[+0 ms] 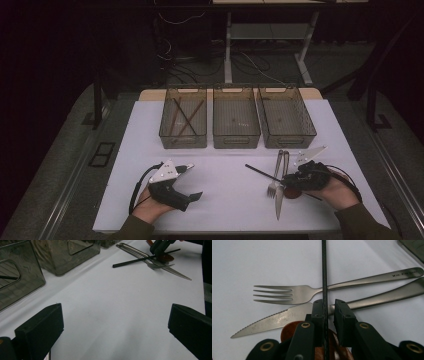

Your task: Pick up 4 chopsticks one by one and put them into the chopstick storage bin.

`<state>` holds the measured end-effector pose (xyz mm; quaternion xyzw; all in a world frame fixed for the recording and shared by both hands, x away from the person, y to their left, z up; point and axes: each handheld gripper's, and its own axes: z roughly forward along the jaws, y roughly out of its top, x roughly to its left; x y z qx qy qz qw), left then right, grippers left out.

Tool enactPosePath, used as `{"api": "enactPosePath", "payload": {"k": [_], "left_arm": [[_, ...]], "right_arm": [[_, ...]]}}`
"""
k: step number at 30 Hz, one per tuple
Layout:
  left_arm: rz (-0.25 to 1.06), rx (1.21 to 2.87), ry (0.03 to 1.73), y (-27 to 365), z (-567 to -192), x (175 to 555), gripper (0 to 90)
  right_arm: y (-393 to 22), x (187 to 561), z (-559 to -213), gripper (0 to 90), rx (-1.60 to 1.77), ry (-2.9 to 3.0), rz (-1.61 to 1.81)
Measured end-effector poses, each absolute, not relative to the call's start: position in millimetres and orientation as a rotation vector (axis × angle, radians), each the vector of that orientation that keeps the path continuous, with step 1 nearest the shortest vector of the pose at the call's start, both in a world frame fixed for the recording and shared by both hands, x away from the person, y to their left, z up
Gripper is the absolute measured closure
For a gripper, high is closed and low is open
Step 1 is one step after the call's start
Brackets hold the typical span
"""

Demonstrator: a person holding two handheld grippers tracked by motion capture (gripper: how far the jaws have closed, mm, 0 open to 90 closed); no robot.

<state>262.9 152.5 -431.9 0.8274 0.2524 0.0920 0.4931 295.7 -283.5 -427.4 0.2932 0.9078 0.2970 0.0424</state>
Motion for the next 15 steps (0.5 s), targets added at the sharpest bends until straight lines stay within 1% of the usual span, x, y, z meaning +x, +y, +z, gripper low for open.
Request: {"api": "enactPosePath", "payload": {"k": [15], "left_arm": [[0.225, 2.007, 0.613, 151.8, -432.4, 262.8, 0.0]], "right_arm": [[-281.3, 297.7, -432.9, 84.4, 0.893, 2.784, 0.875]]}}
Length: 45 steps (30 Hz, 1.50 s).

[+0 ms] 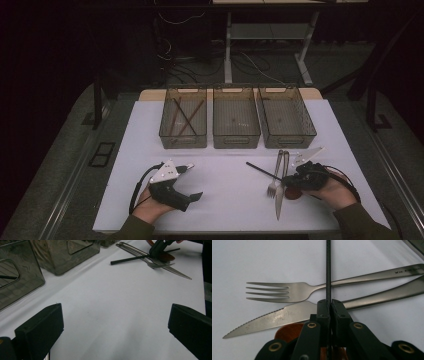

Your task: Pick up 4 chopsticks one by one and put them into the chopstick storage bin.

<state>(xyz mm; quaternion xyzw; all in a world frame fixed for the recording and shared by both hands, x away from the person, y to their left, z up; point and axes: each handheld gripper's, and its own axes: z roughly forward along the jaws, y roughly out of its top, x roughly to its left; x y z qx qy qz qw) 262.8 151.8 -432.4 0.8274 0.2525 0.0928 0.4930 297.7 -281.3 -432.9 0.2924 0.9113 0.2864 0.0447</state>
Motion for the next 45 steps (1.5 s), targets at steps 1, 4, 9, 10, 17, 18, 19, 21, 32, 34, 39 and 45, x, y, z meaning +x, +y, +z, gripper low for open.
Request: {"api": "enactPosePath", "payload": {"k": [1, 4, 9, 10, 17, 18, 19, 21, 32, 34, 39, 45], "left_arm": [[0.225, 2.007, 0.613, 151.8, -432.4, 262.8, 0.0], [0.224, 2.010, 0.612, 151.7, -432.3, 262.8, 0.0], [0.225, 2.012, 0.611, 151.7, -432.4, 262.8, 0.0], [0.225, 2.013, 0.611, 151.7, -432.5, 262.9, 0.0], [0.220, 2.015, 0.611, 151.2, -433.0, 263.1, 0.0], [0.220, 2.015, 0.611, 151.1, -433.1, 263.1, 0.0], [0.221, 2.013, 0.611, 150.9, -433.2, 263.0, 0.0], [0.221, 2.015, 0.610, 150.9, -433.1, 262.9, 0.0], [0.216, 2.014, 0.603, 151.2, -432.7, 263.3, 0.0], [0.213, 2.009, 0.607, 150.7, -433.2, 263.4, 0.0], [0.212, 2.015, 0.607, 149.4, -433.3, 264.1, 0.0], [0.210, 2.015, 0.607, 149.9, -433.4, 264.6, 0.0]], "right_arm": [[-281.8, 298.1, -432.5, 84.6, 0.898, 2.785, 0.879], [-282.9, 298.5, -431.7, 84.9, 0.910, 2.785, 0.886], [-285.3, 300.5, -429.6, 85.2, 0.935, 2.798, 0.944], [-286.2, 301.1, -429.2, 85.2, 0.939, 2.801, 0.952], [-291.7, 302.9, -424.0, 85.2, 0.949, 2.774, 1.003], [-292.3, 303.1, -423.3, 85.2, 0.956, 2.768, 1.009], [-292.9, 303.4, -422.3, 85.2, 0.964, 2.765, 1.015], [-293.8, 303.6, -420.4, 85.1, 0.973, 2.759, 1.029], [-295.4, 304.3, -412.6, 85.1, 0.984, 2.728, 1.079], [-295.7, 304.6, -410.0, 85.1, 0.991, 2.721, 1.094], [-294.5, 306.1, -402.3, 85.1, 0.999, 2.691, 1.120], [-290.8, 309.2, -396.1, 85.1, 0.999, 2.666, 1.134]]}}
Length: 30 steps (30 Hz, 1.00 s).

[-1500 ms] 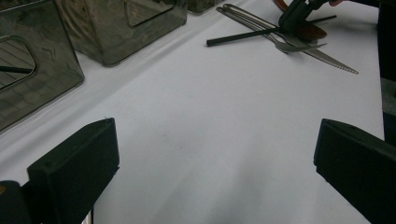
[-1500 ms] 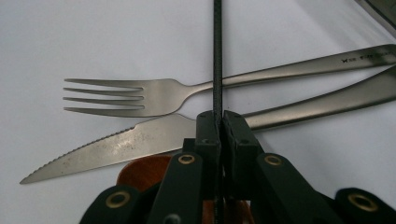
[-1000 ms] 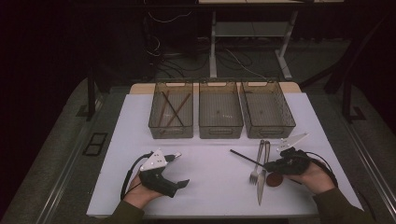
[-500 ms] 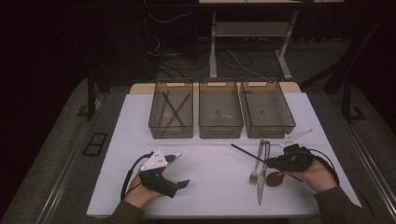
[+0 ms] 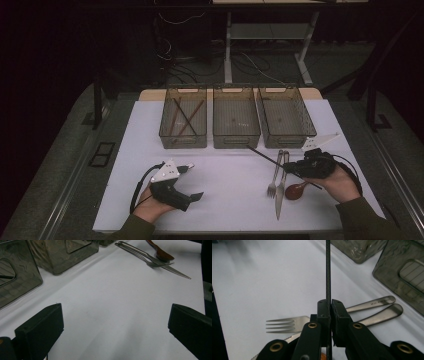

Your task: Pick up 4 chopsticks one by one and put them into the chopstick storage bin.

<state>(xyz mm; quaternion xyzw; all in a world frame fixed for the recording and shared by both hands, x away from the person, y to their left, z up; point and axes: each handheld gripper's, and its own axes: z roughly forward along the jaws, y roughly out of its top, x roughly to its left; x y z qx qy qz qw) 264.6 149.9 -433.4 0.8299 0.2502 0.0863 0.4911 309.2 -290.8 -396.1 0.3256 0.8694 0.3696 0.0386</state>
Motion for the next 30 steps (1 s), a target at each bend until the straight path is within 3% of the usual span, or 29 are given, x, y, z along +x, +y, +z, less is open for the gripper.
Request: {"api": "enactPosePath", "payload": {"k": [30], "left_arm": [[0.211, 2.020, 0.597, 149.2, -433.2, 263.4, 0.0]], "right_arm": [[-246.2, 344.8, -358.0, 85.1, 0.977, 2.602, 1.246]]}}
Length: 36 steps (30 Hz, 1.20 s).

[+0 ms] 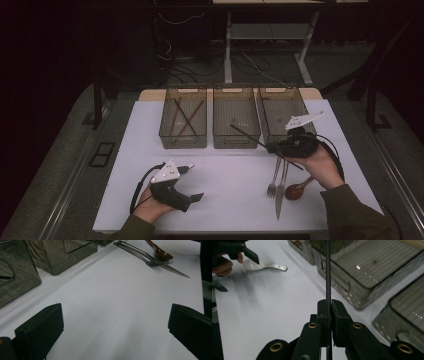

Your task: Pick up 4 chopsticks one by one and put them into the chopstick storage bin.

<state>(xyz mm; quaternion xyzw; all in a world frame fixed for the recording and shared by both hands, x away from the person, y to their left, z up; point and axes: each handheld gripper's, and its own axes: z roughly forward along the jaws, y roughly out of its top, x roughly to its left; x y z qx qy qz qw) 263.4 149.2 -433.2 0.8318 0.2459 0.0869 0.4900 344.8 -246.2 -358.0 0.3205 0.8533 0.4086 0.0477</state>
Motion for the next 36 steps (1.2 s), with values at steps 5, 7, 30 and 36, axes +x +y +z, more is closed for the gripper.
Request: {"api": "enactPosePath", "payload": {"k": [5, 7, 30, 36], "left_arm": [[0.213, 2.020, 0.596, 149.3, -433.0, 263.3, 0.0], [0.212, 2.021, 0.595, 149.4, -433.0, 263.4, 0.0], [0.212, 2.009, 0.597, 149.0, -432.5, 262.3, 0.0], [0.212, 2.007, 0.596, 148.7, -432.3, 262.0, 0.0]], "right_arm": [[-239.3, 349.4, -349.4, 85.2, 0.967, 2.591, 1.278], [-236.4, 351.3, -346.3, 85.2, 0.966, 2.588, 1.285], [-178.9, 381.7, -344.4, 85.1, 0.956, 2.611, 1.230], [-163.1, 388.4, -344.5, 85.1, 0.956, 2.635, 1.212]]}}
